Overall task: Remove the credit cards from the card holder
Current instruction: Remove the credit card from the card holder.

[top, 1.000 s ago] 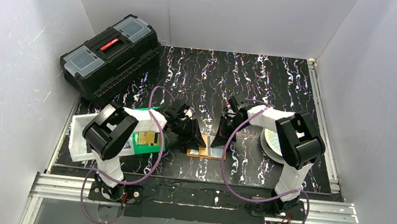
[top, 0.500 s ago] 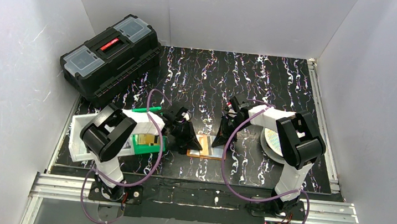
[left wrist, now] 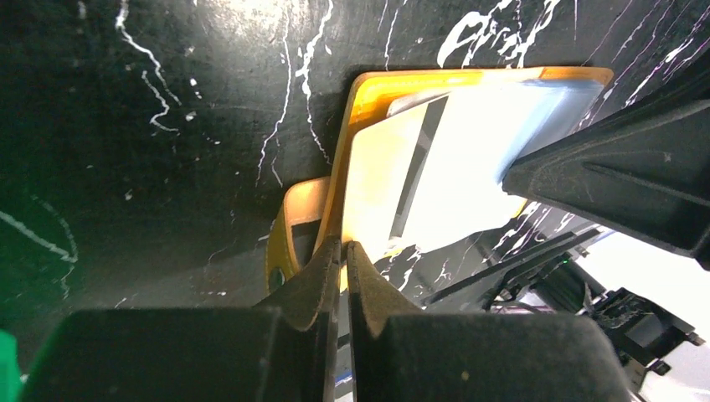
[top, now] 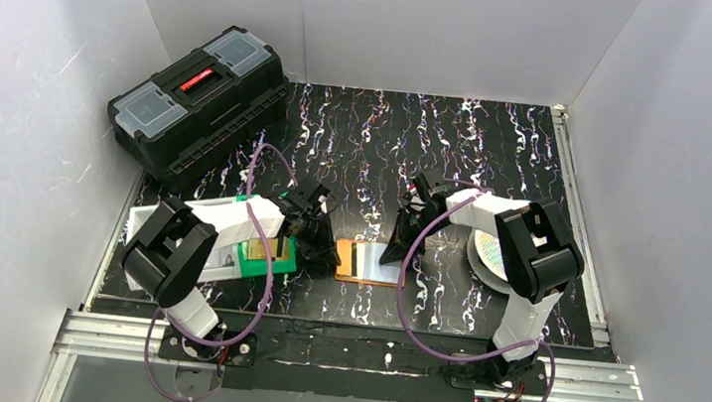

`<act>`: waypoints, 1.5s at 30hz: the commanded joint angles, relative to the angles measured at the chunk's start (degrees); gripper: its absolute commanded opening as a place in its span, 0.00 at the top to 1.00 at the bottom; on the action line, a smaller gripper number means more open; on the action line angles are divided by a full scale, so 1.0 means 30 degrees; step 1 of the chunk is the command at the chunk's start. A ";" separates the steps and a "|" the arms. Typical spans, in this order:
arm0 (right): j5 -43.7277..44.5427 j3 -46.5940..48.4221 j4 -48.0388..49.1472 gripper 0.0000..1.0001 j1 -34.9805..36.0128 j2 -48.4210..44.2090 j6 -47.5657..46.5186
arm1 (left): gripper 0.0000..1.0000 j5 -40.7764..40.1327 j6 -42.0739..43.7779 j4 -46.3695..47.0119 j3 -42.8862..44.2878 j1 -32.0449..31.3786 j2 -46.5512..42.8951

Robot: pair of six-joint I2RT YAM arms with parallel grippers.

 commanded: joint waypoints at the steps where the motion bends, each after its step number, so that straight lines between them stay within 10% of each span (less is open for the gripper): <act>1: 0.7289 -0.1611 -0.0756 0.99 0.0096 0.1591 -0.1567 | 1.00 -0.1483 0.1366 -0.2503 0.1045 0.0154 -0.1472; 7: 0.6716 0.0159 -0.2294 0.94 0.0143 -0.0857 -0.1504 | 1.00 -0.1459 0.2019 -0.3736 0.2245 0.0208 -0.2442; 15: 0.5385 0.3351 -0.3373 0.28 0.0123 -0.5139 -0.1335 | 1.00 -0.0139 0.2004 -0.4239 0.3386 0.1171 -0.3919; 20: 0.3267 0.3623 -0.2106 0.08 0.0121 -0.6280 -0.0974 | 1.00 0.1574 0.1497 -0.3528 0.3569 0.2142 -0.4483; 31: -0.2615 0.0621 0.5856 0.20 0.0122 -0.7072 0.4138 | 1.00 0.6473 -0.3486 0.3673 0.0671 0.4290 -0.6464; 45: -0.5039 -0.0133 1.1057 0.70 0.0657 -0.5716 0.8433 | 1.00 0.8736 -0.7117 0.9266 -0.1878 0.5104 -0.6750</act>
